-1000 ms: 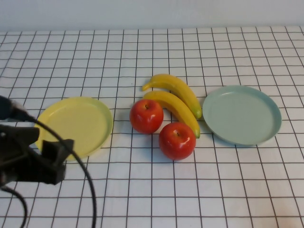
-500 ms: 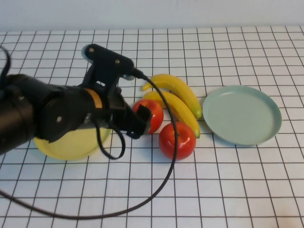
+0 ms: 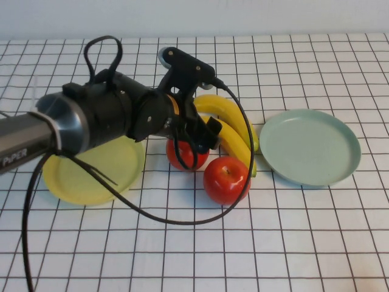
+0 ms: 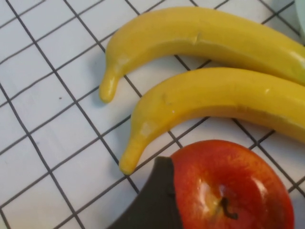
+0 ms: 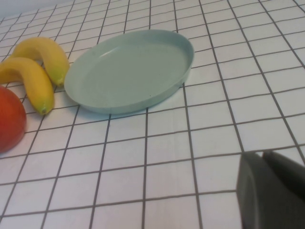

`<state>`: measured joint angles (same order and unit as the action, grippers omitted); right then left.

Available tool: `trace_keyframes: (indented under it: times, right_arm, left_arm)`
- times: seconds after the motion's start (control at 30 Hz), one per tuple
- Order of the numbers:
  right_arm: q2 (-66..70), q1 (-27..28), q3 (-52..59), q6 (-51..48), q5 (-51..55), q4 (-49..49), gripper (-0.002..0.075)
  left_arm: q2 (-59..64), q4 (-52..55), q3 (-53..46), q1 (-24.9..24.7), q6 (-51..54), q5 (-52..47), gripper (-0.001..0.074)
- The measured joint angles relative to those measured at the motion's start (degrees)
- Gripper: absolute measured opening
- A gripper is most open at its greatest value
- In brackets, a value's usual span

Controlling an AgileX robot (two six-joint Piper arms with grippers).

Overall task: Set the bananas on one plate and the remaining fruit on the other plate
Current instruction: Put one type of fruit in the left plate

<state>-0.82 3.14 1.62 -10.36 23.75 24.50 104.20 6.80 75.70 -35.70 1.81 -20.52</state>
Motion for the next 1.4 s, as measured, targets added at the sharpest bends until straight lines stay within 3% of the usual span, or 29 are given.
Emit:
trace_keyframes:
  times: [0.87, 0.97, 1.03, 1.4]
  right_arm:
    - [0.0, 0.0, 0.0, 0.0, 0.0, 0.0, -0.0015]
    - [0.0, 0.0, 0.0, 0.0, 0.0, 0.0, -0.0015]
    - [0.0, 0.0, 0.0, 0.0, 0.0, 0.0, -0.0015]
    - [0.0, 0.0, 0.0, 0.0, 0.0, 0.0, -0.0015]
  left_arm:
    - [6.8, 0.8, 2.5, 2.0, -0.6, -2.1, 0.0668]
    - [6.8, 0.9, 2.5, 2.0, -0.6, -2.2, 0.0645]
    - [6.8, 1.1, 2.5, 2.0, -0.6, -2.3, 0.0582]
    - [0.8, 7.8, 2.3, 2.0, -5.8, -6.9, 0.0580]
